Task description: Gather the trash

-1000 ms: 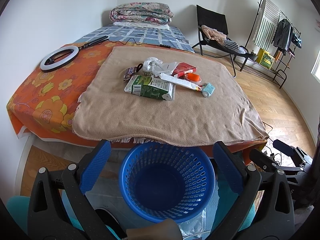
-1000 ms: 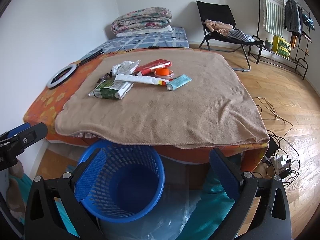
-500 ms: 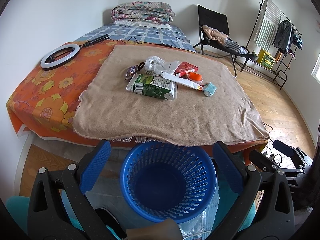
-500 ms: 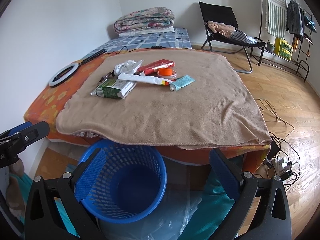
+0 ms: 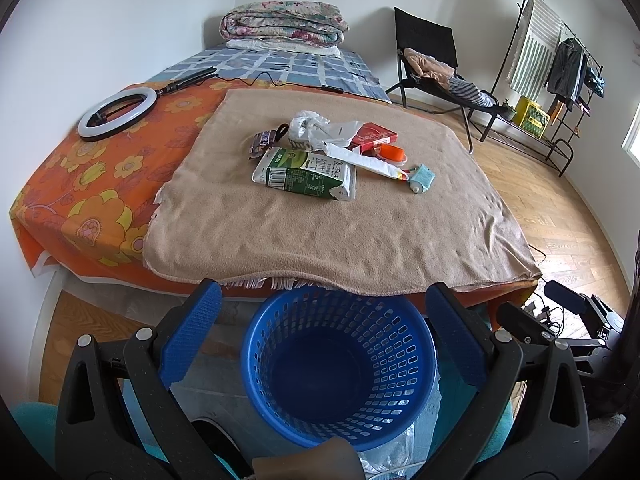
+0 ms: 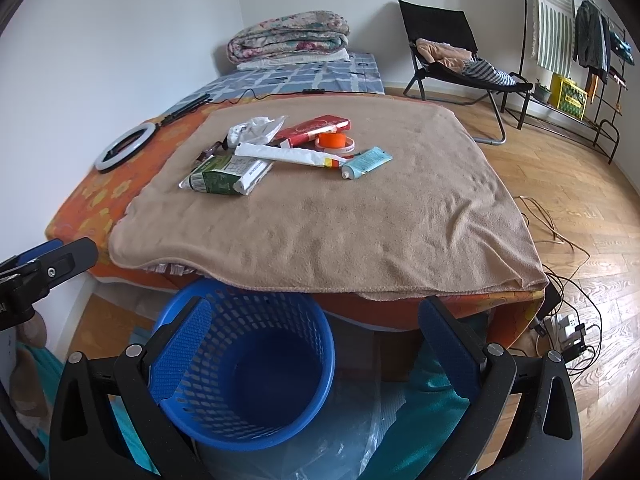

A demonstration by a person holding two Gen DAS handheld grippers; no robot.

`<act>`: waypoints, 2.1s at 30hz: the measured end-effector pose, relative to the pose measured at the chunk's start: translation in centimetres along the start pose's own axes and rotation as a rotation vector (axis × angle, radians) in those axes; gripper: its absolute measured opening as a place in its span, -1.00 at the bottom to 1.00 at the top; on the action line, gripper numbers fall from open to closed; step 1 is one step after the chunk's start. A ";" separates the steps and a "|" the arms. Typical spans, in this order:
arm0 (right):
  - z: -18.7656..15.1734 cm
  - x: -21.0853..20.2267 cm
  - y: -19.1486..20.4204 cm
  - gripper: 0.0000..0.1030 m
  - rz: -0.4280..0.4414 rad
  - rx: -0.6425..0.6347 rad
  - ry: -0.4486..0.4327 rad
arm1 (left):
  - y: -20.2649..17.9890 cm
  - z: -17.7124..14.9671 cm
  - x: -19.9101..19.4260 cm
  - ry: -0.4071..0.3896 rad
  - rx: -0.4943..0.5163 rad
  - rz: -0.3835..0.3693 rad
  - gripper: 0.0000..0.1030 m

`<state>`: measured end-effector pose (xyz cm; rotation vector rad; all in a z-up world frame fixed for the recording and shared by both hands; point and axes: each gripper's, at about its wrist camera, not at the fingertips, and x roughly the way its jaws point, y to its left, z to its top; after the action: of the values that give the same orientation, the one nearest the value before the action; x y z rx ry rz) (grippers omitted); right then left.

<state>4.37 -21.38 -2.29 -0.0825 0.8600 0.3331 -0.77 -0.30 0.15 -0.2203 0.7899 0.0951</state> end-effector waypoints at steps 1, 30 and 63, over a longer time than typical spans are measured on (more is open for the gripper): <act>0.1 0.1 0.0 0.99 0.001 -0.001 -0.001 | 0.0 -0.1 -0.1 -0.001 0.000 0.002 1.00; 9.8 9.9 -5.7 0.99 -0.027 0.035 0.014 | 6.8 13.3 12.6 0.094 0.023 0.017 0.74; 16.0 25.3 -10.0 -0.13 -0.050 0.262 0.287 | 12.5 17.6 29.5 0.309 -0.264 -0.027 -0.34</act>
<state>34.51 -21.08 -11.54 0.0938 1.1772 0.1612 30.02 16.00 -10.83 -0.5038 1.0818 0.1422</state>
